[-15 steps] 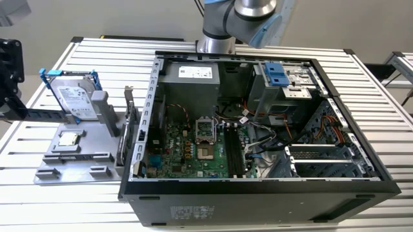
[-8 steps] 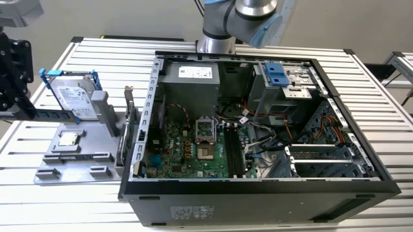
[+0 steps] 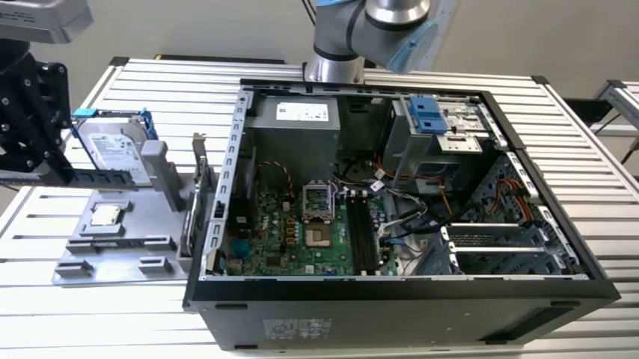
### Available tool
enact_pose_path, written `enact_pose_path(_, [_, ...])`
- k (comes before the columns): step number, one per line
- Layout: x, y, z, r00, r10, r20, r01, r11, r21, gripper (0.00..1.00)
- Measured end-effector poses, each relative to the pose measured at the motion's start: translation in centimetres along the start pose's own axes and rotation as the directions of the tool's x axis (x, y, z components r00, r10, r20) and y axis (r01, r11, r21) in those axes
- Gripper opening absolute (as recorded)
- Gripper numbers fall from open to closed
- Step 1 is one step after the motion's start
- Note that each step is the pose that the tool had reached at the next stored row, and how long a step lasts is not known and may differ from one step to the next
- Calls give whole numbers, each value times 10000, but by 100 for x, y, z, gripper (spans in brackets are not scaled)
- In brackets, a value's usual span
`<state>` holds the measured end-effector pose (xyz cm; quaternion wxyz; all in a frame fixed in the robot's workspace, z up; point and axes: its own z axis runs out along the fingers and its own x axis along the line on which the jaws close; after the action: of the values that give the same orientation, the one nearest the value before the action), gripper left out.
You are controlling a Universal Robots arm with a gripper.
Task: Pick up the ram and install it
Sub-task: 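Pick up the ram and move it above insertion slot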
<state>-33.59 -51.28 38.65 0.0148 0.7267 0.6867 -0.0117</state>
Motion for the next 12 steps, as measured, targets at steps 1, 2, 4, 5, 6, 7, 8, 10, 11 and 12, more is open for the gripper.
enact_pose_path(1, [1,21,1,10000,1,-1,-1,10000,0,0])
enact_pose_path(2, [3,42,1,10000,1,-1,-1,10000,-1,0])
enact_pose_path(4, [5,84,0,10000,1,0,-1,10000,0,0])
enact_pose_path(5, [6,106,1,10000,1,0,-1,10000,0,0])
enact_pose_path(6, [8,129,2,10000,0,-1,0,10000,-1,0])
enact_pose_path(7, [9,153,1,10000,0,0,0,10000,0,0])
enact_pose_path(8, [10,175,2,10000,0,-1,0,10000,-1,0])
enact_pose_path(10, [13,223,3,10000,-1,-1,1,10000,-1,0])
enact_pose_path(11, [14,245,2,10000,-1,0,1,10000,0,0])
enact_pose_path(12, [15,269,3,10000,-1,0,1,10000,0,0])
